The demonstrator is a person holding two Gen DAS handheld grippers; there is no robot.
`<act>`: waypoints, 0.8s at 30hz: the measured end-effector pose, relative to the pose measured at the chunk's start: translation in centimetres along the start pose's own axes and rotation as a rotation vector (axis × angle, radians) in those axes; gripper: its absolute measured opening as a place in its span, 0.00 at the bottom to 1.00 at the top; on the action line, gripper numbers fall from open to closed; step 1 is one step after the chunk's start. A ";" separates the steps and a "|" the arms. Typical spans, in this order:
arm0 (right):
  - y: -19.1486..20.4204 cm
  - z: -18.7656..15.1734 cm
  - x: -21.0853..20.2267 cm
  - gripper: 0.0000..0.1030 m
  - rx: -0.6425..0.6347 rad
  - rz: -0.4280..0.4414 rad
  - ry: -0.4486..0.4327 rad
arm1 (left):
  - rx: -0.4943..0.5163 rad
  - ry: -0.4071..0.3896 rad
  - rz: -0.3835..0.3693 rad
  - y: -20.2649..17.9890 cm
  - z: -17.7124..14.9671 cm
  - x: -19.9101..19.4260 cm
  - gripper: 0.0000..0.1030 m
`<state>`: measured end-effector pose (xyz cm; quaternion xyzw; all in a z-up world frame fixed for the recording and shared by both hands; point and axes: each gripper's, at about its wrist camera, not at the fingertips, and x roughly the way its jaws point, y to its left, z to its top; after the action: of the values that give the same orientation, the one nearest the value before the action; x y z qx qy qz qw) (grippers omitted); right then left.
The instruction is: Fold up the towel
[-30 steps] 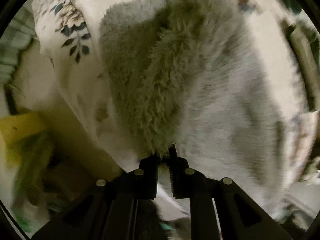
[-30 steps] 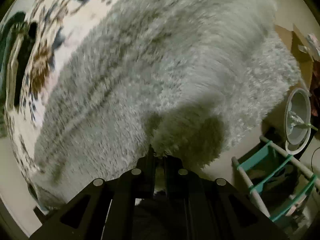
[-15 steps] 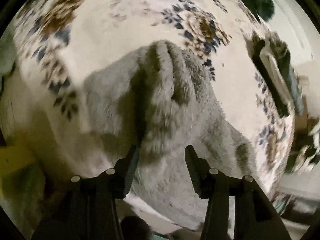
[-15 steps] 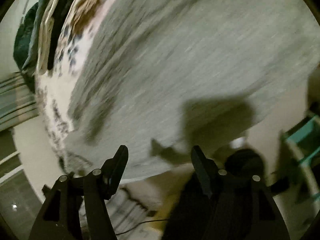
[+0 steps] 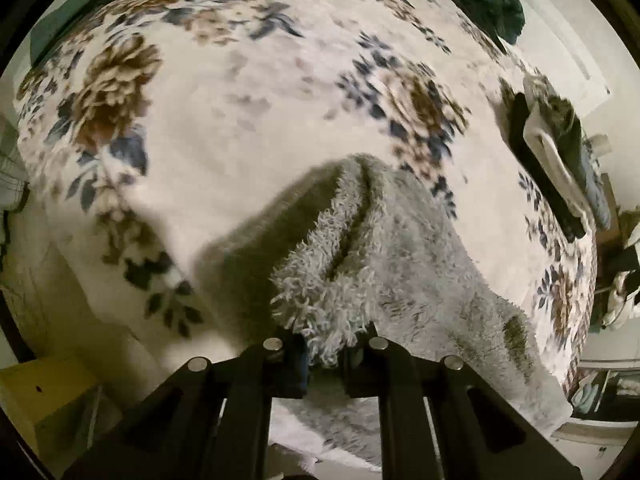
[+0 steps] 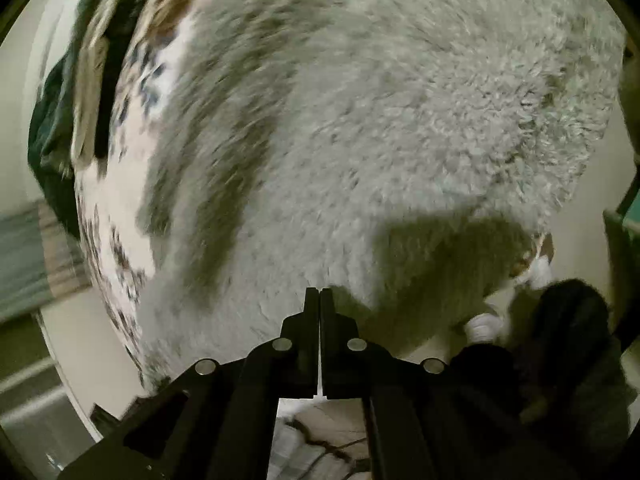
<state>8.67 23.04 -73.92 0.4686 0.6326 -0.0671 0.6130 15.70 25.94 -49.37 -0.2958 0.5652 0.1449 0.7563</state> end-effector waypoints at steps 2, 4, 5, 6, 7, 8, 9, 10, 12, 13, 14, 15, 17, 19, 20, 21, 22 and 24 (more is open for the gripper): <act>0.4 -1.3 -0.6 0.00 -0.037 -0.012 0.016 | -0.006 0.007 0.027 1.2 -0.1 0.5 0.09; 0.2 -2.0 -1.2 0.00 -0.079 -0.031 0.036 | -0.036 0.042 0.043 2.8 -0.3 1.7 0.09; -0.1 -2.6 -1.0 0.00 -0.089 -0.053 0.040 | -0.044 0.057 0.055 3.4 -0.5 2.4 0.09; 0.2 -2.7 -0.3 0.00 -0.087 -0.057 0.054 | -0.044 0.071 0.069 3.8 -0.8 3.3 0.09; -0.2 -2.8 0.3 0.00 -0.069 -0.044 0.081 | -0.047 0.086 0.075 4.2 -1.0 4.1 0.10; -0.5 -2.7 0.6 0.01 -0.052 -0.029 0.095 | -0.059 0.098 0.075 4.5 -1.3 4.6 0.10; -1.0 -2.7 0.5 0.01 -0.027 -0.012 0.104 | -0.064 0.100 0.073 4.7 -1.5 4.8 0.10; -0.2 -2.4 1.3 0.02 -0.011 0.001 0.105 | -0.055 0.095 0.077 4.6 -1.6 4.9 0.10; -0.7 -1.7 0.8 0.08 0.017 0.043 0.095 | -0.040 0.084 0.079 4.2 -1.7 4.7 0.10; -1.0 -1.2 0.1 0.20 0.023 0.059 0.067 | -0.042 0.083 0.078 4.2 -1.7 4.6 0.10; -1.3 -0.7 -0.4 0.35 0.032 0.077 0.038 | -0.043 0.081 0.076 4.1 -1.7 4.5 0.10; -2.0 0.2 -0.9 0.40 0.063 0.087 0.005 | -0.042 0.081 0.075 4.0 -1.8 4.4 0.10; -2.9 2.2 -0.9 0.42 0.124 0.100 -0.042 | -0.036 0.080 0.078 3.9 -1.8 4.3 0.10; -3.7 3.9 -0.4 0.41 0.173 0.107 -0.070 | -0.032 0.084 0.082 3.8 -1.7 4.3 0.10; -4.1 4.3 -0.5 0.20 0.192 0.115 -0.090 | -0.031 0.085 0.081 3.8 -1.7 4.1 0.10; -4.4 4.5 -0.8 0.01 0.202 0.097 -0.117 | -0.030 0.084 0.083 3.8 -1.6 4.0 0.10; -4.6 4.5 -1.0 0.02 0.203 0.080 -0.122 | -0.031 0.084 0.083 3.8 -1.5 3.8 0.10; -4.7 3.6 -1.7 0.02 0.186 0.066 -0.117 | -0.032 0.086 0.084 3.9 -1.4 3.5 0.09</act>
<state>7.75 17.20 -75.64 0.5394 0.5709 -0.1325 0.6046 13.58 27.68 -54.01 -0.2900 0.6065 0.1727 0.7199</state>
